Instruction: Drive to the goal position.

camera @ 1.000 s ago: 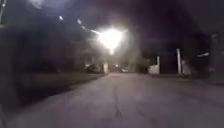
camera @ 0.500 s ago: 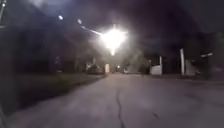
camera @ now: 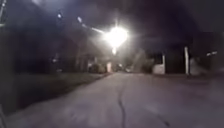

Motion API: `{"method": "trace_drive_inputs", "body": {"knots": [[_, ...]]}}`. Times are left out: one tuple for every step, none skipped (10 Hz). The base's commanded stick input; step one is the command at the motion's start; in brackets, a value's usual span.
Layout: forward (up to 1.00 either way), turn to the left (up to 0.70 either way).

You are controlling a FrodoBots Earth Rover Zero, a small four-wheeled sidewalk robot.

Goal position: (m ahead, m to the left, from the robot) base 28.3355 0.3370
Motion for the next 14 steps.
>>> {"method": "trace_drive_inputs", "body": {"knots": [[0.7, 0.0], [0.7, 0.0], [0.7, 0.0], [0.7, -0.11], [0.7, -0.3], [0.7, -0.35], [0.7, -0.35], [0.7, -0.32], [0.7, 0.0], [0.7, -0.21], [0.7, -0.35], [0.7, -0.35], [0.7, -0.35], [0.7, -0.35]]}}
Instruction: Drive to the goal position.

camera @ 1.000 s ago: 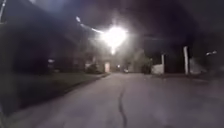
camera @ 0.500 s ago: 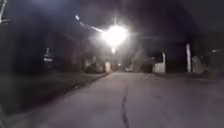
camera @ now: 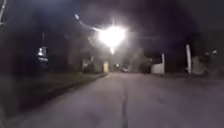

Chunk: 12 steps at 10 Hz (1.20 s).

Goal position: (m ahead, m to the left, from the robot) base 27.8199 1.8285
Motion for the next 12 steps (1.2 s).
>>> {"method": "trace_drive_inputs", "body": {"knots": [[0.7, -0.23], [0.7, -0.05], [0.7, -0.08], [0.7, -0.35], [0.7, -0.3], [0.7, -0.1], [0.7, -0.01], [0.7, 0.0], [0.7, 0.0], [0.7, 0.0], [0.7, 0.0], [0.7, -0.24]]}}
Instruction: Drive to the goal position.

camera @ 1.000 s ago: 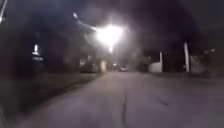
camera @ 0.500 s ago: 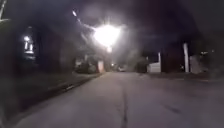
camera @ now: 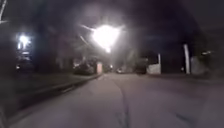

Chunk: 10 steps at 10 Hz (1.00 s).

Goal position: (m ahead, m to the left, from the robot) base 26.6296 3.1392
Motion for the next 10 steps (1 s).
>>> {"method": "trace_drive_inputs", "body": {"knots": [[0.7, -0.05], [0.7, 0.0], [0.7, 0.0], [0.7, 0.0], [0.7, 0.0], [0.7, 0.0], [0.7, 0.0], [0.7, -0.25], [0.7, -0.35], [0.7, -0.35]]}}
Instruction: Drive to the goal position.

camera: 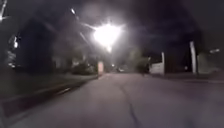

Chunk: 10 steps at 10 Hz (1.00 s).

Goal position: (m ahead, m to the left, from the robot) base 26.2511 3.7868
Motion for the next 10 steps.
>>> {"method": "trace_drive_inputs", "body": {"knots": [[0.7, -0.35], [0.7, -0.35], [0.7, -0.35], [0.7, -0.35], [0.7, -0.35], [0.7, -0.35], [0.7, -0.35], [0.7, -0.35], [0.7, -0.19], [0.7, -0.01]]}}
